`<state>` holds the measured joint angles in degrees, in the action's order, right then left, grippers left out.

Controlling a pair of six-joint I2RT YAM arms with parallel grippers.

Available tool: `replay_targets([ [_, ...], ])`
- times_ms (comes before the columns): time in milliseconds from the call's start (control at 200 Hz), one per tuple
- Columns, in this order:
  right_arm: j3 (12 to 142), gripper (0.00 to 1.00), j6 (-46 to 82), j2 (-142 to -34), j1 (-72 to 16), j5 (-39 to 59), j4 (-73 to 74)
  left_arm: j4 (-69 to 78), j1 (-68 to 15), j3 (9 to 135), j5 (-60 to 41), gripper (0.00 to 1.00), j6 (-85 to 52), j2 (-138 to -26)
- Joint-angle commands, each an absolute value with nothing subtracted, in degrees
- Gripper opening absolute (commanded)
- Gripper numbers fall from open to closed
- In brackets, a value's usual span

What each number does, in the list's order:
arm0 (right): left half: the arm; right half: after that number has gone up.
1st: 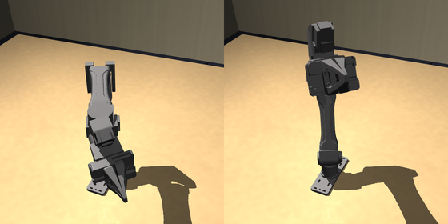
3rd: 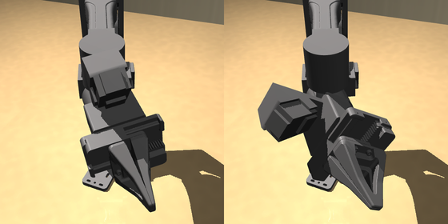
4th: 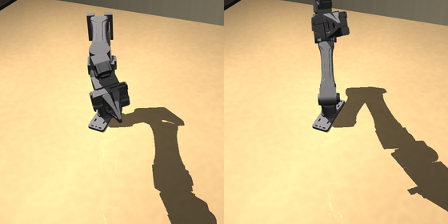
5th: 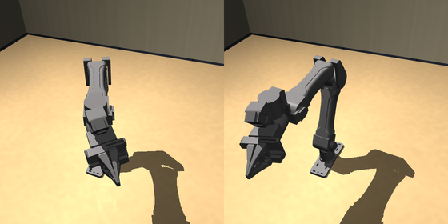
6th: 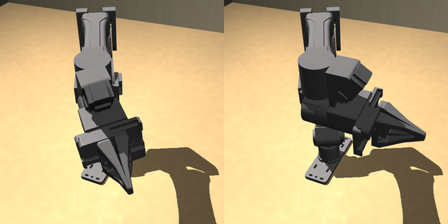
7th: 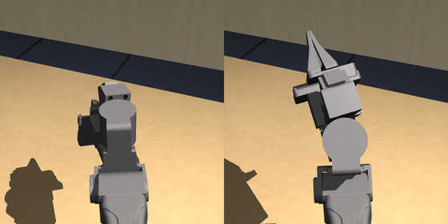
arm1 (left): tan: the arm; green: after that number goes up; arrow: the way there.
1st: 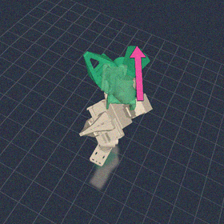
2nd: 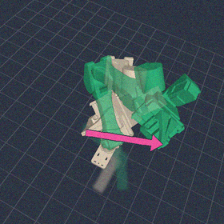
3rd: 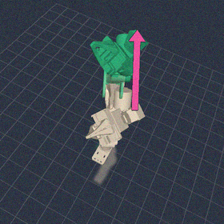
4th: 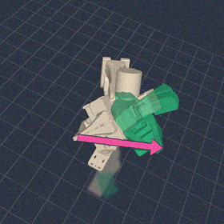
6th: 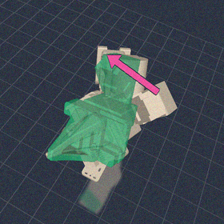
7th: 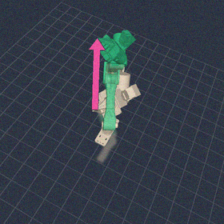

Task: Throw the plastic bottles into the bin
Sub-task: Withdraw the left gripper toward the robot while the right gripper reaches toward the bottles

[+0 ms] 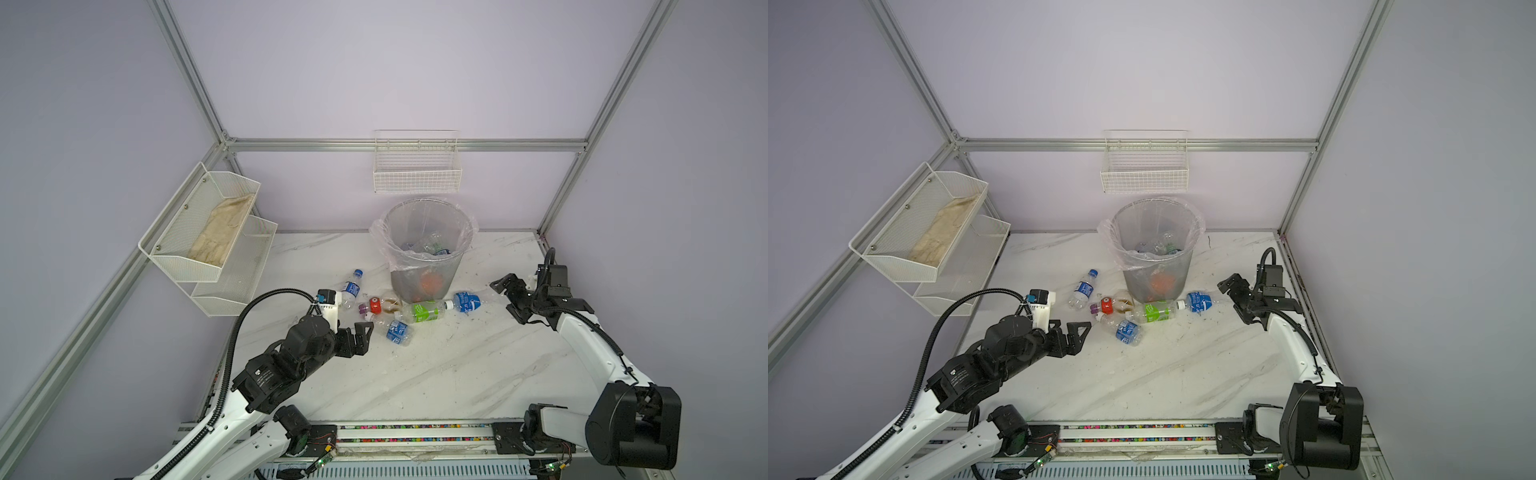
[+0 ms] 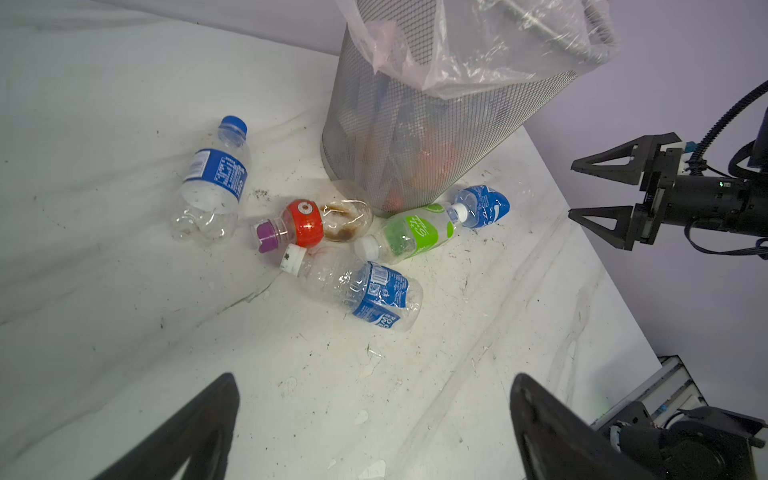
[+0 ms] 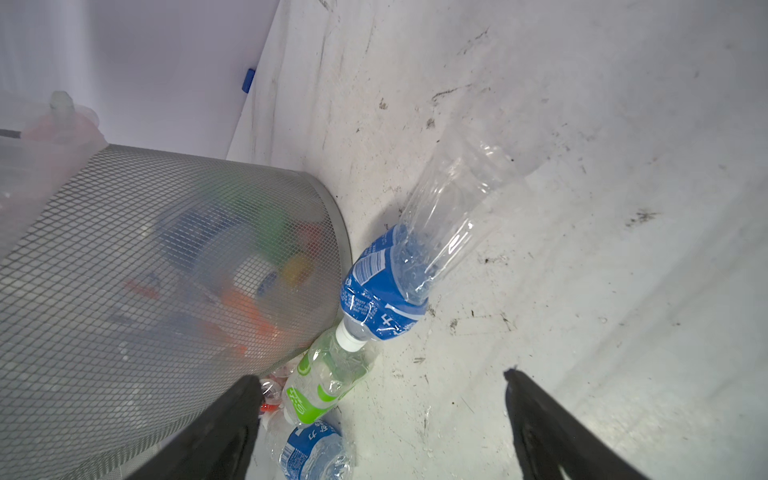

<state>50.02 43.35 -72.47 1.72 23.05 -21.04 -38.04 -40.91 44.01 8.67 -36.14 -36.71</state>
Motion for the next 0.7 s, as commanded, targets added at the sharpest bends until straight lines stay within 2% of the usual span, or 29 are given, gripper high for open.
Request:
replay_targets([
  [0,50.7,0.93,46.2,-74.7,-1.5,19.7,-18.2,-37.2,-41.6,38.7,6.5,1.00,-41.5,-33.5],
  [280,49.6,0.93,50.7,-80.6,-5.8,17.5,-14.0,-37.3,-44.9,30.1,7.2,0.99,-48.3,-26.6],
  [695,47.5,0.92,55.4,-88.0,-6.9,17.5,-7.9,-37.3,-52.0,27.8,11.3,0.99,-50.9,-28.1],
])
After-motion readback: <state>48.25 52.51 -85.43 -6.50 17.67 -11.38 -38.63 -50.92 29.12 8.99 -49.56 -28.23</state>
